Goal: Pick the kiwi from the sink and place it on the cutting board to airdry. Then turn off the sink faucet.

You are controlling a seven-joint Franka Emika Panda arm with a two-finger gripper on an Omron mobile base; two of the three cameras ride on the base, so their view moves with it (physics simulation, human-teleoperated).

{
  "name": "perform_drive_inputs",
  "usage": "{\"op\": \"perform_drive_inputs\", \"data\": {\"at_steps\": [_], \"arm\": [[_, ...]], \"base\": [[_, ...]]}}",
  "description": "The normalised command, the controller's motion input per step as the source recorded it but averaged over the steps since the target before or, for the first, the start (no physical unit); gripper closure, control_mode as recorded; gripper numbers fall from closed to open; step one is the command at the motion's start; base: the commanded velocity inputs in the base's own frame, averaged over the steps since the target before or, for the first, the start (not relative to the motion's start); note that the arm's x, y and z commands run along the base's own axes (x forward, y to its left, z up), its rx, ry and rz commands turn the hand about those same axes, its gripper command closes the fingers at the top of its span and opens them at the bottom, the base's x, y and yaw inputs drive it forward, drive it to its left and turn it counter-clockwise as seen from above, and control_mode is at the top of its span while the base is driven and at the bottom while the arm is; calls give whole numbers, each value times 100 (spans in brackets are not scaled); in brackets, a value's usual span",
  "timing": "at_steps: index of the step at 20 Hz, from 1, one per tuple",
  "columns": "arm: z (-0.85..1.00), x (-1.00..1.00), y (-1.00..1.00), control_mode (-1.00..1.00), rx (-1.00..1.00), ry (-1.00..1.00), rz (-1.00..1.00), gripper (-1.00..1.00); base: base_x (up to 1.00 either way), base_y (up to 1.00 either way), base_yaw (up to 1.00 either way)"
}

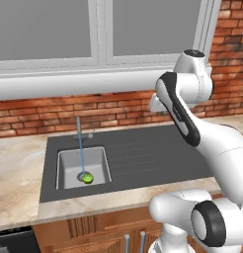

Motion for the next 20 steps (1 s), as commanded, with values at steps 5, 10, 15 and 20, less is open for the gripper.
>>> {"op": "perform_drive_inputs", "data": {"at_steps": [5, 10, 15, 20], "arm": [[-3, -14, 19, -100, -1, 0, 0, -100], [-2, -5, 35, -100, -1, 0, 0, -100], [-5, -3, 32, -100, 0, 0, 0, -100], [-5, -15, 23, -100, 0, -2, 2, -100]], "base": [[0, 0, 0], [0, 0, 0], [0, 0, 0], [0, 0, 0]]}}
